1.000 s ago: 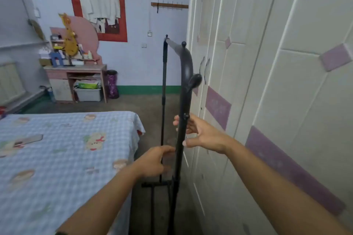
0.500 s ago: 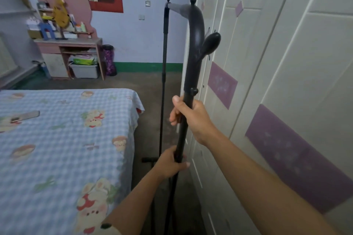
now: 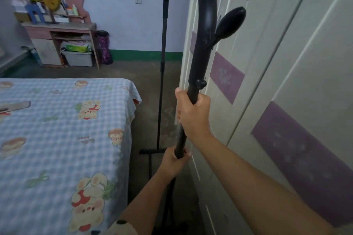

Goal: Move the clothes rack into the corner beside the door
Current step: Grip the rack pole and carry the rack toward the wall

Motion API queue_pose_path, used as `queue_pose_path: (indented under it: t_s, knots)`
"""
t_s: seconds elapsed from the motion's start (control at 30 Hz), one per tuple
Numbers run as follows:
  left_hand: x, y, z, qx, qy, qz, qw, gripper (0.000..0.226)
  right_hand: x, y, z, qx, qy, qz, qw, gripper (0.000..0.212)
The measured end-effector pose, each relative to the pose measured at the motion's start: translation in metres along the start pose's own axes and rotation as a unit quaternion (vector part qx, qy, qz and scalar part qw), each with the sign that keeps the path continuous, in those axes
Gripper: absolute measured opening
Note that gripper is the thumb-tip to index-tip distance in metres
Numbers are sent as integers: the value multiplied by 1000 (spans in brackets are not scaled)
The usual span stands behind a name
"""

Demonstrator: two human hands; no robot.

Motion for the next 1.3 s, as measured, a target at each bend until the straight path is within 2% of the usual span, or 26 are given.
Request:
queue_pose_path:
  t_s: [0.37, 0.63, 0.8, 1.07, 1.17, 1.3]
  knots:
    - [-49, 24, -10, -19, 6, -14, 1000, 43, -38, -17, -33, -11, 1, -18, 1000, 40]
    - [-115, 42, -24, -7, 2, -6, 1000, 14, -91, -33, -78, -29, -5, -10, 1000, 35]
    - [-166, 55, -41, -13, -6, -14, 1000, 23, -136, -41, -110, -37, -3, 4, 999, 32]
    - [-237, 83, -62, -15, -2, -9, 1000, 16, -198, -67, -154, -38, 1, 10, 999, 32]
    - [-266, 94, -67, -23, 4, -7, 1000, 27, -221, -77, -173, -41, -4, 10, 999, 31]
    - [-307, 111, -74, -15, -1, -4, 1000, 18, -252, -91, -196, -40, -2, 8, 999, 30]
Point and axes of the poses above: each hand's wrist, its own x-axis away from the middle knuckle, its own y-axis out of the back of the hand, z = x × y, the point moved 9 cm from there along -x, towards the middle knuckle, and after that the axes turned 14 degrees about y, right-handed, at the moved point
